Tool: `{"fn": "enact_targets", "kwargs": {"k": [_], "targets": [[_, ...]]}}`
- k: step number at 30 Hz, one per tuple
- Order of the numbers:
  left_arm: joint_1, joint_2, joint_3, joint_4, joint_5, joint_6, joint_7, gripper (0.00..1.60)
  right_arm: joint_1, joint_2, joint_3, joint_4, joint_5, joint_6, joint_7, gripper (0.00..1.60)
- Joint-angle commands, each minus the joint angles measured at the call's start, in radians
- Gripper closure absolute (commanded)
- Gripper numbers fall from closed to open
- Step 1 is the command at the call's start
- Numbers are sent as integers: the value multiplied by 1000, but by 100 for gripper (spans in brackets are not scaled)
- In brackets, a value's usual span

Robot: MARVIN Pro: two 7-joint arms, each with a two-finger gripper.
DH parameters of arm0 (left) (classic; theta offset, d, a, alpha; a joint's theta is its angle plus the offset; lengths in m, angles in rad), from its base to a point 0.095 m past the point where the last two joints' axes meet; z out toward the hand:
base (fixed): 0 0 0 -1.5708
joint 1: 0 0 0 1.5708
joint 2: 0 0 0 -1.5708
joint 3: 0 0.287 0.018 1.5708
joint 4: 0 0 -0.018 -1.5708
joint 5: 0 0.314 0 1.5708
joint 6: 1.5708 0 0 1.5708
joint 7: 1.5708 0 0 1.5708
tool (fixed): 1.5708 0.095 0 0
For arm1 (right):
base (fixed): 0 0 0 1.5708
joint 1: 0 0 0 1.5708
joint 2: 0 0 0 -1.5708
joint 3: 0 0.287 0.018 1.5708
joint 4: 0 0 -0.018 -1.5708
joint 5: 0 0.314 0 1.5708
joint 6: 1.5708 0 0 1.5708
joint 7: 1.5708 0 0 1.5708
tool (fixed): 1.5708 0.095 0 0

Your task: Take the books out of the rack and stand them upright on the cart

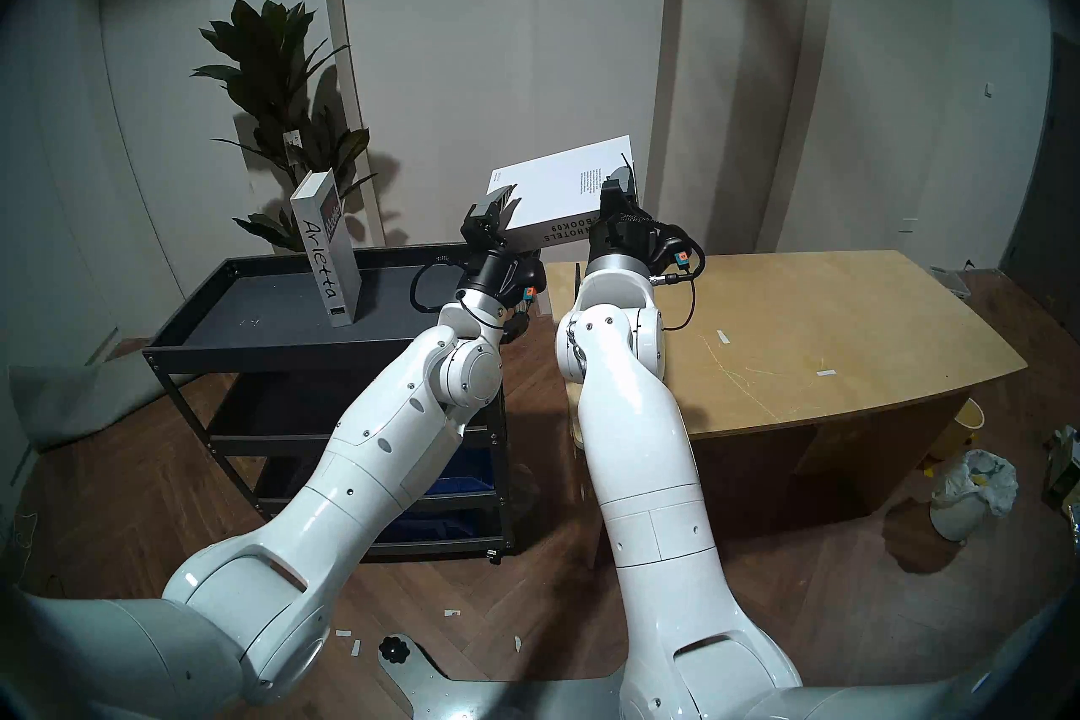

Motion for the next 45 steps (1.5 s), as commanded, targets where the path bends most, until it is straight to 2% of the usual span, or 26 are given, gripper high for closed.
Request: {"fn": "enact_targets", "kwargs": {"k": [1,3,12,18,19,32,39,45], "targets": [[-110,-71,3,92,36,11,99,0,1,5,-14,-24,0,-47,37,160],[-125,-80,2,126,40,15,120,12,4,4,-17,-17,-3,-68,40,160],[-176,-115,-4,257,57,32,220,19,15,1,-24,1,-38,-128,58,160],[-206,-127,-8,313,60,20,270,8,15,3,-32,8,-49,-136,51,160],[-209,-125,-6,317,61,16,275,0,16,4,-33,8,-50,-133,48,160],[-214,-114,12,322,71,-31,327,0,40,4,-49,33,-80,-121,14,160],[-203,-112,10,300,51,-50,315,0,46,9,-56,30,-91,-115,0,160],[-184,-111,12,276,18,-68,273,0,32,14,-63,12,-94,-103,-10,160]]}}
